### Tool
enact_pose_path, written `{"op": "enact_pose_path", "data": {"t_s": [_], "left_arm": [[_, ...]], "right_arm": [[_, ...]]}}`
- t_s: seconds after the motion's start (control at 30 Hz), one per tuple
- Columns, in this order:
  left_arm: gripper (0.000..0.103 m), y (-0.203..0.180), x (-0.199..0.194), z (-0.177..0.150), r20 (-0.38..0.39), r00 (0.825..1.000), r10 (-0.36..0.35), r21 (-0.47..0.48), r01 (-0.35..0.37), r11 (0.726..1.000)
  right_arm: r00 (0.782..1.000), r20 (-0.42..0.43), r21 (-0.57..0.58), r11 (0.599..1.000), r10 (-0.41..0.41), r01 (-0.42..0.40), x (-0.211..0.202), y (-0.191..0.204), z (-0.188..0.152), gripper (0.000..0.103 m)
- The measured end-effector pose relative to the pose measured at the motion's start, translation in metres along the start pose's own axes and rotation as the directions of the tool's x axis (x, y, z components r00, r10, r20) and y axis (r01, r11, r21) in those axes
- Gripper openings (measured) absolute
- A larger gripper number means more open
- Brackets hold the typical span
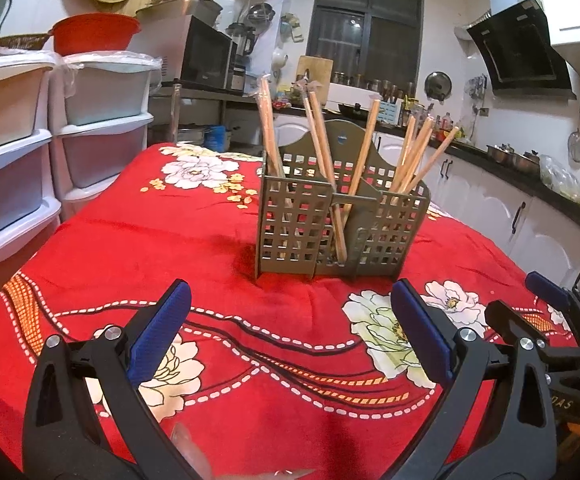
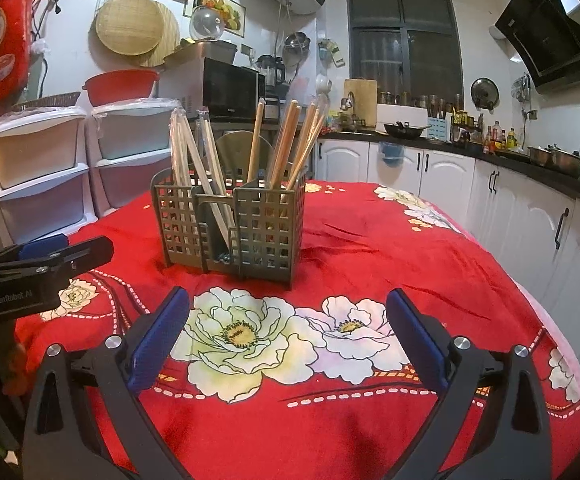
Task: Organize utensils
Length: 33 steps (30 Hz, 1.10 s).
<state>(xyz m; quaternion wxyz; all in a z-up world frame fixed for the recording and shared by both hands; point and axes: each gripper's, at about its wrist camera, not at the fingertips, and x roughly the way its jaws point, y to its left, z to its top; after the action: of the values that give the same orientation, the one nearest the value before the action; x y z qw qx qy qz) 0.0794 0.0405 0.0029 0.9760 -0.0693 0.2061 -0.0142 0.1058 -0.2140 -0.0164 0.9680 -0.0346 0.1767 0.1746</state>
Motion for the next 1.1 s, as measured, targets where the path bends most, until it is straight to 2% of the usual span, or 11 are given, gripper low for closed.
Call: {"op": "enact_pose_path", "data": {"t_s": [1.1], "left_arm": [[0.092,0.0075,0.0032,-0.0016,-0.004,1.000,0.007,-0.029,-0.007,1.000]], "right_arm": [[1.000,-0.014,0.022,1.000,-0.007,0.007,0.0004,-0.0063,-0.0040,0.096]]}}
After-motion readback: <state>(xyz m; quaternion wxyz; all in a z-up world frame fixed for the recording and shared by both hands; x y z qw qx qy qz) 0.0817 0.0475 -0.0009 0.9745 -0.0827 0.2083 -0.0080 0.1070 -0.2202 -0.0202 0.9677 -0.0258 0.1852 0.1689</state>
